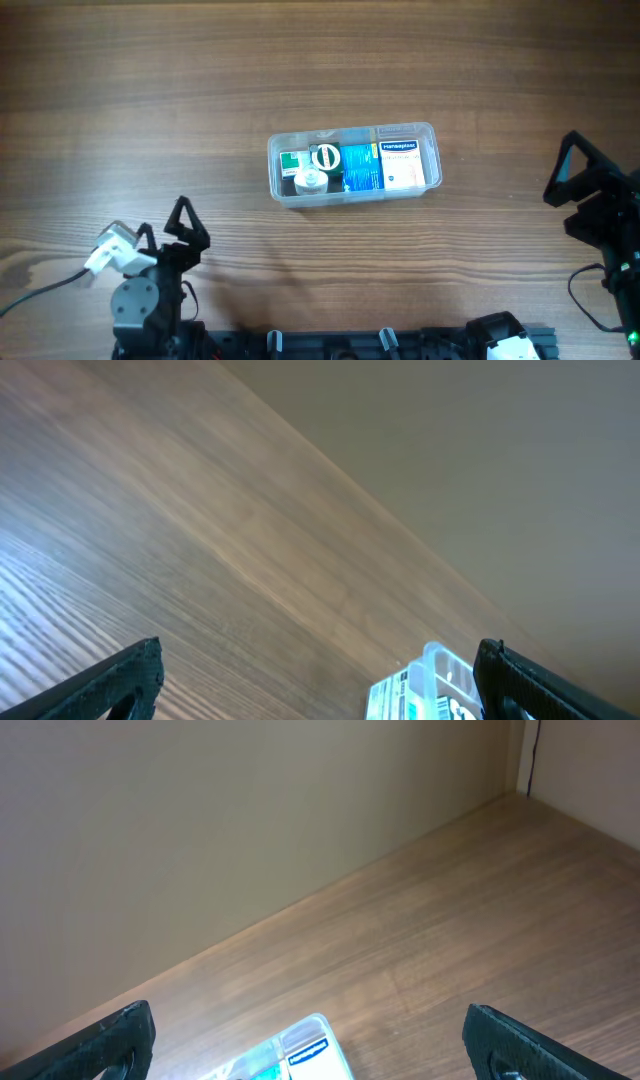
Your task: Pack container
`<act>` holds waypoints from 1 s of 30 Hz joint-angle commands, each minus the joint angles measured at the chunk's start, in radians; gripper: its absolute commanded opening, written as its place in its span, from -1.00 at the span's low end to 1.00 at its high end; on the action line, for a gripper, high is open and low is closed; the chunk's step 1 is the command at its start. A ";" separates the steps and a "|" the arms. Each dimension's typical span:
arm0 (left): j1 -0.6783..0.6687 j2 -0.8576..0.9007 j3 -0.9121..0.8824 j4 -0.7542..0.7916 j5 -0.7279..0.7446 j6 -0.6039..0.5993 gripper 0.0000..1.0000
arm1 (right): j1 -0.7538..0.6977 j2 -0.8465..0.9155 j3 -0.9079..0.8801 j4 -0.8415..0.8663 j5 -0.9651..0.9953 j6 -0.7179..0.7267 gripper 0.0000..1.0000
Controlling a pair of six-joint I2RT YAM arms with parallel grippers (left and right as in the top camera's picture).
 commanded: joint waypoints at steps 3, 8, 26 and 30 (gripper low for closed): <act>0.008 -0.012 -0.114 0.066 0.033 -0.011 1.00 | -0.002 0.001 -0.002 0.002 0.016 0.006 0.99; 0.008 -0.012 -0.183 0.132 0.033 -0.013 1.00 | -0.002 0.001 -0.002 0.002 0.016 0.007 0.99; 0.008 -0.012 -0.183 0.134 0.033 -0.013 1.00 | -0.002 0.001 -0.002 0.002 0.016 0.006 0.99; 0.008 -0.012 -0.183 0.134 0.033 -0.013 0.99 | -0.002 0.001 -0.002 0.002 0.016 0.007 0.99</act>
